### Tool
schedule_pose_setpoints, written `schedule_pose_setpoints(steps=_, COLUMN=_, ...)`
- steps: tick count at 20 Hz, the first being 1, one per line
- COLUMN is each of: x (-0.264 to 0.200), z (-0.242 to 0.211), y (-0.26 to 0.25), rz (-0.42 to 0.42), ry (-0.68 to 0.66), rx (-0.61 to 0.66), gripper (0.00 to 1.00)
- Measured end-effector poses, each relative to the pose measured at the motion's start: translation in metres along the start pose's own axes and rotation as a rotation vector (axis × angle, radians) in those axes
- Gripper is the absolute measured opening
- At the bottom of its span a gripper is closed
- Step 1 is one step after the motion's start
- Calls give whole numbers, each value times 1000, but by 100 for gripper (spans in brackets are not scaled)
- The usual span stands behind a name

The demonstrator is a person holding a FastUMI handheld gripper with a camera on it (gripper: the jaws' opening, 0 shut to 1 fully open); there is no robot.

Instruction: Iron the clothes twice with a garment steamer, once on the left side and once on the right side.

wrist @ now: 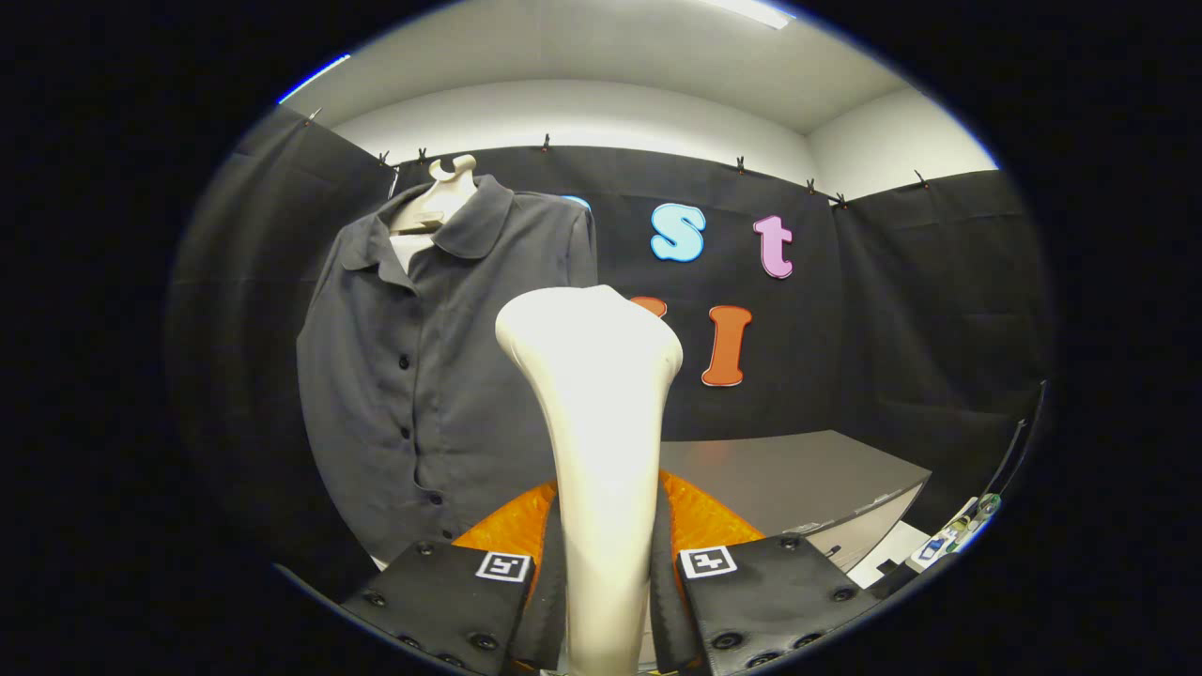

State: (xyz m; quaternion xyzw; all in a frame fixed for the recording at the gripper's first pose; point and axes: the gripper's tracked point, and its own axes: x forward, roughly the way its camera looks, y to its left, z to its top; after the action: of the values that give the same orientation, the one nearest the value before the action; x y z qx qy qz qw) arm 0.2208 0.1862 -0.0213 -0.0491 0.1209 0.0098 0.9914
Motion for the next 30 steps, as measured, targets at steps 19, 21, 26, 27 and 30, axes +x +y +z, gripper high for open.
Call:
schedule_pose_setpoints(steps=19, x=-25, z=63, y=130, rz=50, ry=-170, rx=49, gripper=44)
schedule_pose_setpoints(steps=21, x=-17, z=65, y=138, rz=52, ry=-172, rx=52, gripper=44)
schedule_pose_setpoints(steps=26, x=12, z=67, y=153, rz=40, ry=-170, rx=40, gripper=44)
schedule_pose_setpoints(steps=27, x=19, z=66, y=157, rz=39, ry=-165, rx=47, gripper=44)
schedule_pose_setpoints(steps=30, x=41, z=61, y=161, rz=18, ry=-148, rx=41, gripper=44)
